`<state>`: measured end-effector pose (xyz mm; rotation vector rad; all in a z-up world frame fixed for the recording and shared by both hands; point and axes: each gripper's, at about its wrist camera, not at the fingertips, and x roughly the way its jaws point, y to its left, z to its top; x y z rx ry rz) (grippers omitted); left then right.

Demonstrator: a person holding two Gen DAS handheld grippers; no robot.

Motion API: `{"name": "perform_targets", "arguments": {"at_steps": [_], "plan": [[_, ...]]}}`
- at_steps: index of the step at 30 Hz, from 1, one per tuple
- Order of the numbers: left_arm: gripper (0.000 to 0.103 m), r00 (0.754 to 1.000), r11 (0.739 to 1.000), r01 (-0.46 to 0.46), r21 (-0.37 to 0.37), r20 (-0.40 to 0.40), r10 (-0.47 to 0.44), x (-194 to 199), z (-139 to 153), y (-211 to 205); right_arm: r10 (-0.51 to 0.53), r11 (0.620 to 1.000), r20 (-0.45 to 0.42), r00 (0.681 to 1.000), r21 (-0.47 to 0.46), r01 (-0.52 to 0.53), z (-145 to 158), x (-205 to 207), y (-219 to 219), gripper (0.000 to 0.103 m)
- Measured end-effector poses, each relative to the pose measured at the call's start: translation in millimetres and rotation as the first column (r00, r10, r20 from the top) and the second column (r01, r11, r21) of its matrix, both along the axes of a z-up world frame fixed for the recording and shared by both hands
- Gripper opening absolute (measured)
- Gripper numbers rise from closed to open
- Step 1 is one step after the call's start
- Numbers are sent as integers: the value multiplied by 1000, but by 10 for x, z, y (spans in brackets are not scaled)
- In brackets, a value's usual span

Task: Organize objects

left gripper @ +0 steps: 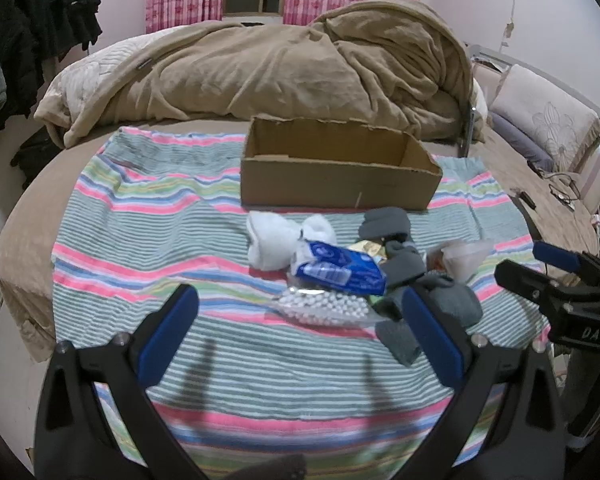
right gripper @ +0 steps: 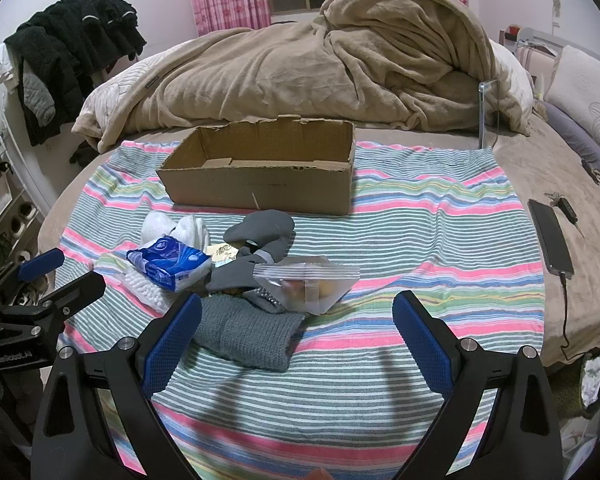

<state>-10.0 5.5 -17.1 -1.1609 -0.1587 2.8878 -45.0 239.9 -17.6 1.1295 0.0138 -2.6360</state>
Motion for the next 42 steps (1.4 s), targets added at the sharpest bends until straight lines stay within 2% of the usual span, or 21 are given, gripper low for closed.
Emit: {"name": "perform_targets", "arguments": {"at_steps": [10, 19, 30, 32, 35, 37, 39, 41, 42], "plan": [[102, 999, 999, 42, 30, 18, -43, -197, -77, 29, 7, 1000, 18, 1000, -6, -7, -43, -126, 33, 98], [102, 994, 994, 107, -13, 25, -107, -512, -165, 250, -8, 1000, 46, 999, 12, 7, -159, -374, 88, 98], [102, 983, 989, 145, -32, 120, -140, -804, -503, 339, 8, 1000, 114, 993, 7, -9, -437, -582, 37, 98], [101, 981, 989, 148, -26, 134, -143, -830, -551, 337, 13, 1000, 121, 993, 5, -14, -458, -599, 27, 98], [89, 976, 988, 156, -22, 159, -150, -863, -627, 340, 24, 1000, 127, 992, 4, -24, -501, -622, 7, 97], [84, 973, 987, 161, -14, 169, -156, -877, -664, 340, 31, 999, 131, 991, 4, -32, -524, -640, -5, 88], [74, 972, 987, 163, -7, 170, -160, -884, -679, 342, 33, 999, 145, 989, 11, -35, -564, -667, -19, 71], [70, 974, 987, 159, 1, 163, -157, -885, -679, 323, 38, 999, 153, 988, 6, -39, -602, -678, -25, 59], [65, 974, 987, 158, 7, 163, -157, -885, -683, 314, 42, 999, 156, 987, 3, -43, -621, -681, -27, 52]]}}
